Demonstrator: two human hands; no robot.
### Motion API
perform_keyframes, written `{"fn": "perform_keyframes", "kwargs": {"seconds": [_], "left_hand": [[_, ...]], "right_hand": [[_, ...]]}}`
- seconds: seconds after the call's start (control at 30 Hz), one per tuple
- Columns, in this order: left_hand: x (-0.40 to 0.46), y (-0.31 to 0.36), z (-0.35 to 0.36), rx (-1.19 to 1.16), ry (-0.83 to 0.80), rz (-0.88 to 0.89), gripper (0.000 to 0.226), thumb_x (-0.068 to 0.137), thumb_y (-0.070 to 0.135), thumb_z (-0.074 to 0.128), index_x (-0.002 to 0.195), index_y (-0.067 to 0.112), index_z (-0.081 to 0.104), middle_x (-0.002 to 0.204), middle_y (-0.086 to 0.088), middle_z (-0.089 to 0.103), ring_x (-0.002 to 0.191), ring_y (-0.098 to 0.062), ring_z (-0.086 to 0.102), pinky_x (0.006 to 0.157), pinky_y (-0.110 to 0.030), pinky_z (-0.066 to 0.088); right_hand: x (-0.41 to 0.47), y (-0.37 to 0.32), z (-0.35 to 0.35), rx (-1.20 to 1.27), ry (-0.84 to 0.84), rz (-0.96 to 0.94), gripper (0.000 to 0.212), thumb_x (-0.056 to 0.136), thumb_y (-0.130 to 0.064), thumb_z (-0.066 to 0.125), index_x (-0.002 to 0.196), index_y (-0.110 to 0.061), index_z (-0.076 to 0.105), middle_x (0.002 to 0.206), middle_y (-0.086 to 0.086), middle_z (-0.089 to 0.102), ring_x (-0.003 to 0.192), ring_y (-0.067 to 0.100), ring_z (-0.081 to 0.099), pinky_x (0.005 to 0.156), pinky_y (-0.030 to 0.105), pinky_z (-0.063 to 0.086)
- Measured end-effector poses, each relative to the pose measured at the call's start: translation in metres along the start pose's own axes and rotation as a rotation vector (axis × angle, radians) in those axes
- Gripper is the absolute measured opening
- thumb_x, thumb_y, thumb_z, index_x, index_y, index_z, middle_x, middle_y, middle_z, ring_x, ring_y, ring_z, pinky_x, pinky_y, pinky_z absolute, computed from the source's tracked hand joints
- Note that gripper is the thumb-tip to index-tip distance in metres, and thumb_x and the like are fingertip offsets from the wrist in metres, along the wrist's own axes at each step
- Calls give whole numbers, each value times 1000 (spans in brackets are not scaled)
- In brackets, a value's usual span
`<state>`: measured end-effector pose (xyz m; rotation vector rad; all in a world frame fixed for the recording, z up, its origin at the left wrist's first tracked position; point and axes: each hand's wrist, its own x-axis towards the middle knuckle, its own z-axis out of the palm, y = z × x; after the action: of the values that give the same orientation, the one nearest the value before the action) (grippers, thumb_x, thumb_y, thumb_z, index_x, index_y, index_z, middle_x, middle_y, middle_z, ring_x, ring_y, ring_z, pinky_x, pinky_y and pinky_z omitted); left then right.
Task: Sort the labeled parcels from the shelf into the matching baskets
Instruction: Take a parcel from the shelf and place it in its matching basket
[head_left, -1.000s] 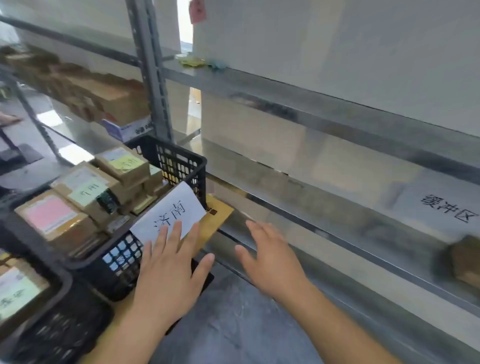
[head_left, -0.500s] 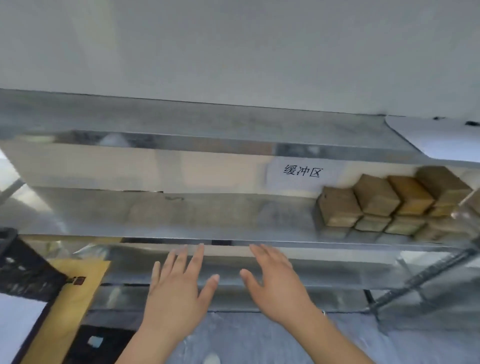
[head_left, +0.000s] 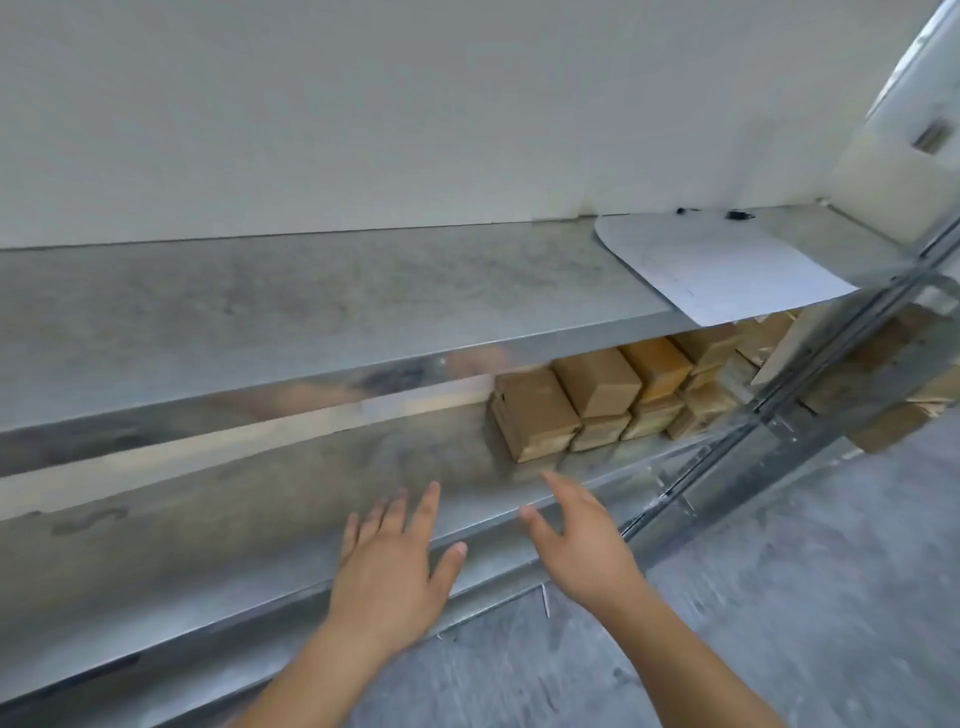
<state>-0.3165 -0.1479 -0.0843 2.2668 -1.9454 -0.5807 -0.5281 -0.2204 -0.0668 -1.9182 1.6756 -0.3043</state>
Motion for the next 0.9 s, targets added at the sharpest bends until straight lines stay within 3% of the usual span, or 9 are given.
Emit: {"fn": "perform_keyframes", "kwargs": {"seconds": [0.2, 0.3, 0.4, 0.53, 0.6, 0.7, 0.8, 0.83, 0.9], "left_hand": [[101, 60, 26, 0, -19, 51, 66, 97, 68, 27, 156, 47, 5, 164, -12, 22, 149, -35, 22, 123, -50, 11], [152, 88, 42, 3, 34, 17, 65, 94, 69, 20, 156, 47, 13, 161, -17, 29, 144, -37, 32, 120, -49, 21], [195, 109, 62, -8, 63, -62, 70, 91, 64, 11, 158, 44, 12, 159, -22, 31, 144, -37, 35, 119, -43, 26], [232, 126, 86, -162, 9, -118, 57, 104, 52, 23, 158, 41, 10, 162, -20, 27, 151, -32, 22, 120, -41, 22], [240, 130, 89, -218, 22, -106, 56, 106, 48, 26, 159, 35, 18, 161, -15, 31, 150, -31, 25, 119, -38, 23], [234, 133, 86, -373, 151, -91, 43, 105, 39, 36, 144, 25, 46, 133, -11, 60, 122, -31, 54, 100, -36, 42], [207, 134, 89, -436, 287, -137, 27, 98, 41, 39, 106, 21, 57, 89, -8, 65, 84, -31, 61, 71, -40, 46], [194, 132, 90, -407, 311, -181, 26, 96, 43, 41, 103, 21, 55, 86, -8, 64, 81, -32, 61, 67, -39, 45], [169, 127, 91, -349, 314, -316, 29, 95, 43, 50, 116, 24, 51, 92, -8, 65, 84, -35, 63, 64, -35, 42]], "right_hand": [[93, 44, -25, -86, 1, 18, 66, 102, -50, 50, 158, -20, 34, 159, 7, 40, 148, 25, 33, 119, 40, 33], [140, 59, -21, -193, -44, -109, 64, 103, -38, 51, 158, -13, 33, 159, 19, 38, 146, 36, 35, 118, 41, 33], [176, 72, -12, -283, -125, -170, 65, 100, -45, 40, 158, -15, 35, 168, 18, 18, 150, 37, 26, 115, 43, 38], [199, 86, -10, -343, -179, -155, 72, 93, -50, 21, 159, -21, 28, 165, 28, 11, 152, 43, 15, 116, 47, 33], [202, 86, -18, -354, -166, -140, 62, 99, -45, 28, 155, -21, 34, 163, 25, 16, 148, 42, 18, 115, 45, 31], [202, 90, -17, -265, -28, -197, 46, 93, -41, 42, 122, -13, 64, 135, 24, 48, 122, 45, 46, 98, 49, 43], [192, 94, -9, -181, 43, -257, 39, 86, -46, 45, 83, -13, 66, 100, 18, 60, 85, 40, 61, 71, 43, 53], [187, 97, -6, -157, 42, -293, 37, 88, -46, 48, 83, -13, 64, 95, 15, 59, 77, 39, 62, 65, 40, 53], [178, 96, -2, -64, -69, -285, 36, 94, -46, 56, 110, -14, 61, 104, 12, 60, 84, 36, 65, 68, 38, 51]]}}
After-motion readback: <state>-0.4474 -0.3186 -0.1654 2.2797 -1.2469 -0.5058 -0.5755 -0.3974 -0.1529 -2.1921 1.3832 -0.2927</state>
